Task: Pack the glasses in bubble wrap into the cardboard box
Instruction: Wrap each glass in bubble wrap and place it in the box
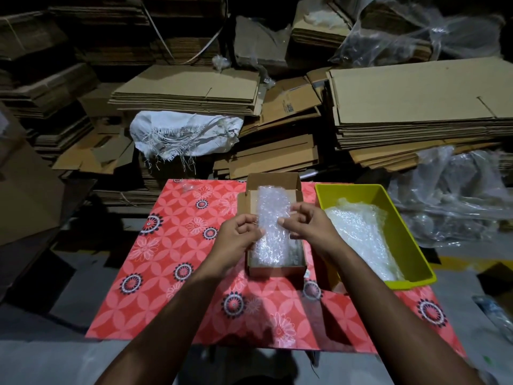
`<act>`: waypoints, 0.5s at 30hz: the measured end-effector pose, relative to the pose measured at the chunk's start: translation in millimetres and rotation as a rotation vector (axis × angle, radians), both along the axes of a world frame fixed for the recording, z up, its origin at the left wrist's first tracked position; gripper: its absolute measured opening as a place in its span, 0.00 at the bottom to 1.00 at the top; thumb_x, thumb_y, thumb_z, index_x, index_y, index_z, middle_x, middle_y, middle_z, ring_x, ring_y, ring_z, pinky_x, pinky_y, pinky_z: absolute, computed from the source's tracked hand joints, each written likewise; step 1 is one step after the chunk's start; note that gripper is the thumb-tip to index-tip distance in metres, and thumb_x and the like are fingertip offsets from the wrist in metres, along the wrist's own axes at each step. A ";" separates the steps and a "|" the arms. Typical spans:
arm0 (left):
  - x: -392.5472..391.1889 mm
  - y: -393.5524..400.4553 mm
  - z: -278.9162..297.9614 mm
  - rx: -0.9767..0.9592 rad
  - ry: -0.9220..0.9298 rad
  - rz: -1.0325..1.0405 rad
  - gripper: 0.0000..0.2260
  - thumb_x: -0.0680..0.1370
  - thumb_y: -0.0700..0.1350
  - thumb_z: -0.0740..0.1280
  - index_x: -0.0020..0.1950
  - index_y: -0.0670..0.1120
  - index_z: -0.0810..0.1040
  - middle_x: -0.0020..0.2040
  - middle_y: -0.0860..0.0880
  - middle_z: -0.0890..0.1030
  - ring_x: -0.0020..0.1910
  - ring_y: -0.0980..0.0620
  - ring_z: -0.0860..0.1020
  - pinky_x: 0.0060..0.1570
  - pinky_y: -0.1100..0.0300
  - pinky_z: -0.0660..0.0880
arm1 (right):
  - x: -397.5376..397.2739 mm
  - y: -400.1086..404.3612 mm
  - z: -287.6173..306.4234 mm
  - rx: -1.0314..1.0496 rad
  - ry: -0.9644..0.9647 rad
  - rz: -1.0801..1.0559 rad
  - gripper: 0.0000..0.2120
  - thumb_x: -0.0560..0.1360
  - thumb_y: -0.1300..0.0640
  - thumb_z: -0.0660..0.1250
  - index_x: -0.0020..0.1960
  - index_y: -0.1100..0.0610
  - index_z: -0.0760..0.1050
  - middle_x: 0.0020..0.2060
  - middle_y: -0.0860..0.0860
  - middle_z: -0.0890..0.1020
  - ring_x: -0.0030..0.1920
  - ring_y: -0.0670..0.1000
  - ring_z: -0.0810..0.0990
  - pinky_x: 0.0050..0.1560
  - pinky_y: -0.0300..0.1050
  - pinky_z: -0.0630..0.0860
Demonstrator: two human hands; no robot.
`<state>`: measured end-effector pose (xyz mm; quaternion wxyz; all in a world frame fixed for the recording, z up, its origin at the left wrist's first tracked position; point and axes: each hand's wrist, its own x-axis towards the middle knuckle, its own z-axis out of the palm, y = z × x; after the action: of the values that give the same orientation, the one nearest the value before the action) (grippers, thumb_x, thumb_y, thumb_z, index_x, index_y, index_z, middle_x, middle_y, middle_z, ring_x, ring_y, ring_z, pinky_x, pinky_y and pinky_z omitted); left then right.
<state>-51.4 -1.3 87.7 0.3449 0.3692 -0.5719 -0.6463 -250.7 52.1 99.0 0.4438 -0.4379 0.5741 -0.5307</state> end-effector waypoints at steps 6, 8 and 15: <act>-0.5 5.0 -5.9 0.046 0.011 -0.032 0.14 0.77 0.46 0.73 0.59 0.42 0.78 0.53 0.37 0.83 0.49 0.43 0.82 0.49 0.49 0.79 | 3.6 7.1 -6.2 -0.030 0.050 0.101 0.04 0.78 0.61 0.71 0.45 0.57 0.80 0.25 0.43 0.68 0.29 0.46 0.69 0.32 0.41 0.72; -2.8 4.8 -5.2 0.064 0.033 -0.017 0.13 0.78 0.45 0.72 0.59 0.40 0.78 0.55 0.37 0.83 0.52 0.41 0.82 0.48 0.47 0.78 | 4.7 5.7 -5.2 -0.042 0.077 0.089 0.06 0.77 0.59 0.72 0.41 0.53 0.81 0.27 0.45 0.69 0.30 0.45 0.69 0.32 0.39 0.70; -2.5 5.9 -6.3 0.042 0.026 0.019 0.10 0.78 0.41 0.71 0.58 0.39 0.78 0.54 0.34 0.82 0.48 0.43 0.80 0.38 0.58 0.78 | 2.8 8.6 -12.9 -0.017 0.178 0.086 0.06 0.77 0.57 0.72 0.43 0.58 0.83 0.31 0.48 0.76 0.33 0.46 0.73 0.35 0.42 0.69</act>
<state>-53.9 4.5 81.4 0.3506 0.3735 -0.5503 -0.6593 -247.9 60.6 86.2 0.4097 -0.5112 0.5874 -0.4751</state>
